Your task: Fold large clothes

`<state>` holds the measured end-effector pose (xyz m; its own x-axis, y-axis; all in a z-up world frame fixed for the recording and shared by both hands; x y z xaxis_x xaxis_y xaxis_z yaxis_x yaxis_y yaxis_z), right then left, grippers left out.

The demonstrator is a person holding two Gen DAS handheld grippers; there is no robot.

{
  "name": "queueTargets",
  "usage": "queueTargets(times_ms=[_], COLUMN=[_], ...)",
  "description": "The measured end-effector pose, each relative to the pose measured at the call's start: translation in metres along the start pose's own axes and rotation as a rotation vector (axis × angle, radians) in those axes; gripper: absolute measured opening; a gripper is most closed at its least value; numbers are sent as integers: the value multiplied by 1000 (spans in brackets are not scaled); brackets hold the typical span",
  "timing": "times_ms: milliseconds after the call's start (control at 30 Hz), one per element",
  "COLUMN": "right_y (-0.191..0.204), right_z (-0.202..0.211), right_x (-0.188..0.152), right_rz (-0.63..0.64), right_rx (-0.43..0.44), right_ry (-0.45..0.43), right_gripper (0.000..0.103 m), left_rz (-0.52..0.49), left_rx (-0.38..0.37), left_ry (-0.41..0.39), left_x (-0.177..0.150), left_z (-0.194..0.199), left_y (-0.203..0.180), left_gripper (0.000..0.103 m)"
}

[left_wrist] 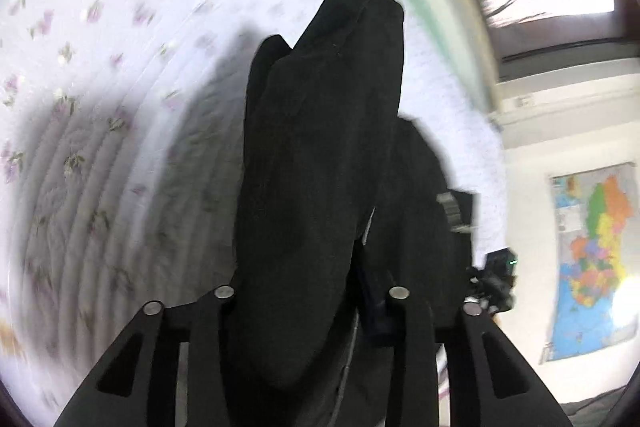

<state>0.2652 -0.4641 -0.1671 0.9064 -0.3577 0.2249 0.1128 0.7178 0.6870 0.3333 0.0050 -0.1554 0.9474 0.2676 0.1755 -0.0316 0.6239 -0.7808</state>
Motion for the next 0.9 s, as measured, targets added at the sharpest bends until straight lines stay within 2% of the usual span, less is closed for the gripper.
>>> queueTargets(times_ms=[67, 267, 333, 400, 467, 600, 733, 800, 833, 900], right_y=[29, 93, 106, 112, 117, 109, 73, 50, 38, 21], right_z=[17, 70, 92, 110, 124, 128, 92, 77, 72, 64], right_x=[-9, -64, -90, -101, -113, -131, -150, -155, -152, -149], right_rz=[62, 201, 205, 193, 173, 114, 76, 84, 86, 84], right_rx=[4, -53, -60, -60, -61, -121, -175, -226, -255, -264], right_ry=[-36, -79, -100, -106, -96, -24, 50, 33, 17, -3], right_gripper=[32, 28, 28, 28, 28, 28, 28, 28, 28, 28], left_rz=[-25, -169, -196, -200, -186, -153, -72, -16, 51, 107], left_rx=[-73, -167, -180, -194, -202, -179, -103, -49, -69, -134], left_ry=[-32, -85, -98, -94, -75, -17, 41, 18, 3, -12], left_x=[-8, -53, -71, -88, -102, -140, -169, -171, -170, -169], left_z=[21, 80, 99, 118, 134, 135, 106, 94, 89, 84], left_y=[-34, -119, -133, -130, -123, -94, -32, 13, 41, 66], left_gripper=[35, 35, 35, 35, 35, 35, 35, 35, 35, 36])
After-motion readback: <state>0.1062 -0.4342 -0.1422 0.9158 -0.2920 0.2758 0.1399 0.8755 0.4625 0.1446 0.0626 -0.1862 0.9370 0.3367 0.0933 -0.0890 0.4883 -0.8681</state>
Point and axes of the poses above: each gripper's, at about its wrist camera, not at the fingertips, and z roughly against the way its jaws point, y to its left, x to its top, the point moved 9 cm from there along -z, roughly the way its jaws point, and after that the axes turned 1 degree about -x, right-handed, at the moved point
